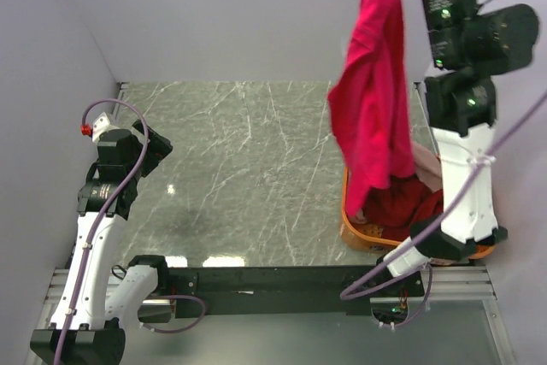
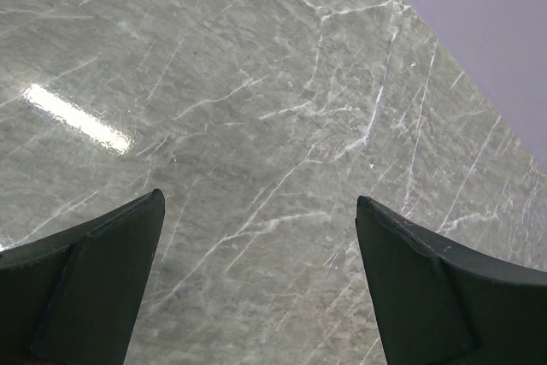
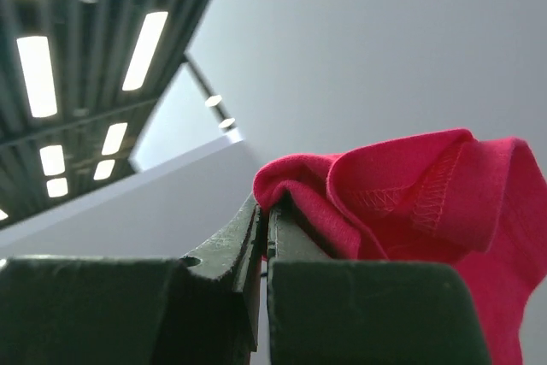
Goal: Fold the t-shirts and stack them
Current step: Move the tshirt to the center of the board
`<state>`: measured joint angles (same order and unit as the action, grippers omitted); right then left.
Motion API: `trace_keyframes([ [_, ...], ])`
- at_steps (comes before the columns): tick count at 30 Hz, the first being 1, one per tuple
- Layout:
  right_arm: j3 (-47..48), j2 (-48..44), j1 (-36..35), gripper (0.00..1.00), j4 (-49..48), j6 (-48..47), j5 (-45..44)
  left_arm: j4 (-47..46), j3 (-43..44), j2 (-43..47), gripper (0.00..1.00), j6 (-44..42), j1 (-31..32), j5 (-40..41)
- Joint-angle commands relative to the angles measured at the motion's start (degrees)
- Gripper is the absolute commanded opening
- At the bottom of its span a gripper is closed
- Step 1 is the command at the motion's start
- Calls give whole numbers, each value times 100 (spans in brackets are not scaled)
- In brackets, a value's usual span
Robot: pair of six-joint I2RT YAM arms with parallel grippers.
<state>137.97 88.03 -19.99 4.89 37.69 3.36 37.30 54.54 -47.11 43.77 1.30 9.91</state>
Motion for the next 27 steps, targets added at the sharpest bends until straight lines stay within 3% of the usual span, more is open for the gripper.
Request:
trace_keyframes([
  [1,2,126,-303,0,-1805,1152,737,-232,-40,-8,99,-35,-33,-7],
  [4,36,521,-839,0,-2272,1126,832,-267,-23,-44,99,-35,-51,-59],
  [8,748,1382,-1524,0,-2501,1038,597,-293,-31,-52,99,-61,-77,-147],
  [14,784,2156,-2263,0,-3221,881,402,-276,-14,9,99,-70,-77,-86],
  [19,495,2359,-2580,0,-2749,546,472,-84,82,-78,100,-53,-86,2],
  [23,-1347,1728,-2458,0,-2692,845,841,216,40,-114,99,123,-77,274],
  [27,-4222,516,-2378,0,-2757,573,755,173,-321,-70,99,325,-77,135],
])
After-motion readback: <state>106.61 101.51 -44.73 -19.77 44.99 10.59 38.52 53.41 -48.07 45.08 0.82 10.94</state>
